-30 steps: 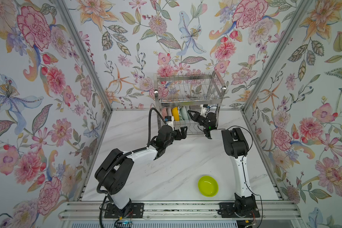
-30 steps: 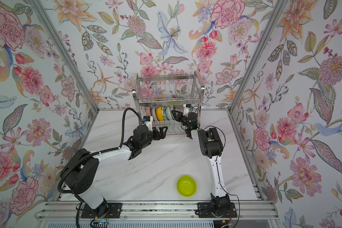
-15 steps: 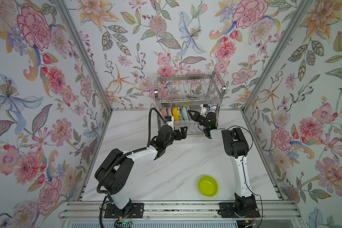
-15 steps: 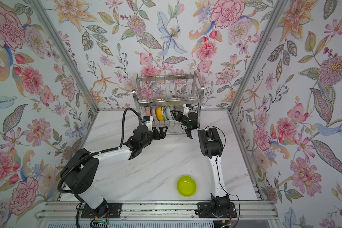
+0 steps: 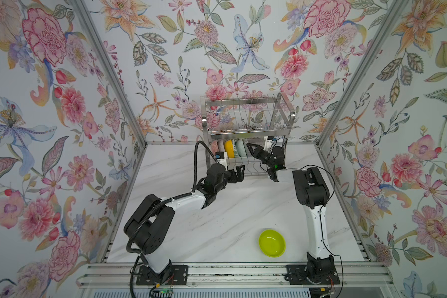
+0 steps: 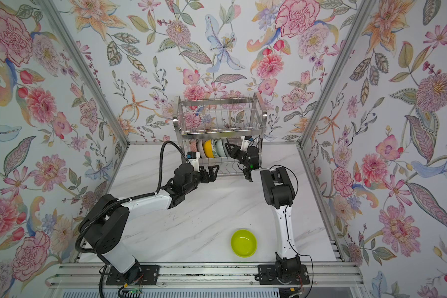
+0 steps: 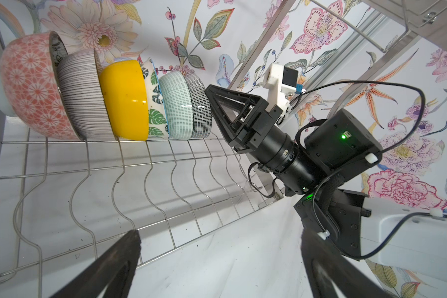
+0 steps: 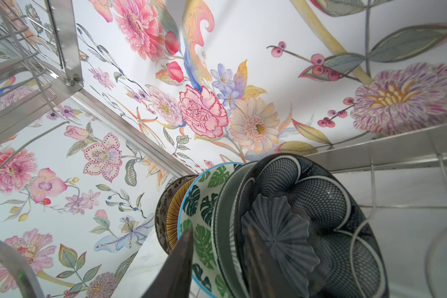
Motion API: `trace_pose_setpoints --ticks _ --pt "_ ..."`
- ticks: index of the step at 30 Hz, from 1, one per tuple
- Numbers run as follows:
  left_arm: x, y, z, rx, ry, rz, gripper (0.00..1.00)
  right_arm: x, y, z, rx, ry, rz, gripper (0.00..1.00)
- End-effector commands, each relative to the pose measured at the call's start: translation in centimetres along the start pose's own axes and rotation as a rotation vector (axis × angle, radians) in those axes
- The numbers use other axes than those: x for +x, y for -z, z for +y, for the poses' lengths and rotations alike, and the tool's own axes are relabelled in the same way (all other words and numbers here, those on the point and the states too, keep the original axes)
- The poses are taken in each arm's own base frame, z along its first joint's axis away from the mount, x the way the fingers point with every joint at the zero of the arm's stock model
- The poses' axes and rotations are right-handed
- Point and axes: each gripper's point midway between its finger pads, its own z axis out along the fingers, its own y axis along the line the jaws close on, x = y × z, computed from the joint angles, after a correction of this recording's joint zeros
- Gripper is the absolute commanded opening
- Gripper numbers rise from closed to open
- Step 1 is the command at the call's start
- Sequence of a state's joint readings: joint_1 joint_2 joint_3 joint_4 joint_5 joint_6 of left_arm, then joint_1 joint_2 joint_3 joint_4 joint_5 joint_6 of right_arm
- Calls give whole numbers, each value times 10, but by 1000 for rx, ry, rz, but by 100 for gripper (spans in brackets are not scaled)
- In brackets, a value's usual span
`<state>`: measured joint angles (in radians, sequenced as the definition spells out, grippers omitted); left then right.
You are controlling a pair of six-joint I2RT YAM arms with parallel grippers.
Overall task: Load bowls into a dish rack
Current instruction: Place the bowl in the dish rack.
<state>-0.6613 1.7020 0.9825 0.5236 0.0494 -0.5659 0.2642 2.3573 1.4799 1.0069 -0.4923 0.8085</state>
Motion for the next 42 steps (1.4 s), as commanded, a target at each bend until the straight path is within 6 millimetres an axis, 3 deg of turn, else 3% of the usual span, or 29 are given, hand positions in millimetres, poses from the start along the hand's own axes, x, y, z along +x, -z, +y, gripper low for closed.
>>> trace_pose_setpoints --ticks 1,16,23,24,31,37,42 --pt "-19 5 -10 24 -10 -30 99 -11 5 23 -20 35 -27 39" --pt "-18 8 4 -75 48 1 99 2 36 42 50 60 -69 69" --pt "-23 30 10 -99 79 -36 99 11 55 53 74 66 -78 94" --pt "-32 39 6 -87 82 -63 99 14 59 55 86 72 -72 98" --pt "-30 61 7 -52 114 -101 99 44 85 74 186 203 8 98" --pt "-26 87 12 -31 129 -142 99 54 136 78 335 274 35 98" --pt "-21 107 14 -16 123 -162 99 40 213 60 619 333 23 98"
